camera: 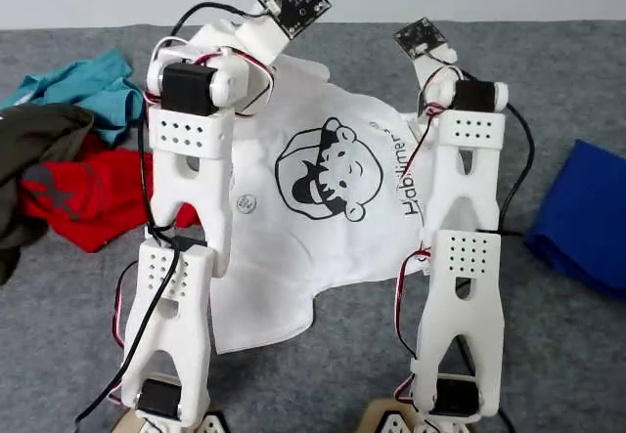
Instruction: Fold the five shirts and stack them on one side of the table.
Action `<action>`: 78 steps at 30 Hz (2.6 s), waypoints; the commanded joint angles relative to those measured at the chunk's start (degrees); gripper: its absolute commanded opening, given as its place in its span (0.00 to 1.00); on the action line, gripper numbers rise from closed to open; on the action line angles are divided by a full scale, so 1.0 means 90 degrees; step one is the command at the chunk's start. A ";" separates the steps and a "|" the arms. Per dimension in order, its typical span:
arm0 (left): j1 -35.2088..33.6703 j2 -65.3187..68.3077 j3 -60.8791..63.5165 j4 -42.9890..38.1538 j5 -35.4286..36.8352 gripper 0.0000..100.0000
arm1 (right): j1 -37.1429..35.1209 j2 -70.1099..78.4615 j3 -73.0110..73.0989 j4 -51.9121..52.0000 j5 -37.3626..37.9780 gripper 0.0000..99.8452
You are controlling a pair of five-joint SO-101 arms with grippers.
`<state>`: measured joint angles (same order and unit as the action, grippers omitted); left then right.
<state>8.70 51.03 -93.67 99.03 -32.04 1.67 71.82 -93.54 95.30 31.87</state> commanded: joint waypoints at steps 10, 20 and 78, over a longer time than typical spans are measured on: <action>-0.0039 -0.0899 0.0327 0.0195 -0.0264 0.00 | 0.0532 -0.0640 -0.0322 0.0777 0.0449 0.01; 0.0020 -0.3575 0.5211 0.0176 -0.1739 0.00 | 0.0698 -0.0630 -0.0283 0.0806 0.0830 0.01; 0.0020 -0.4493 0.8269 -0.0068 -0.2325 0.00 | 0.0386 0.1372 0.0010 -0.2037 -0.0420 0.06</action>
<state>8.70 14.20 -19.12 99.03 -52.53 3.43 84.13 -91.52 78.15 26.42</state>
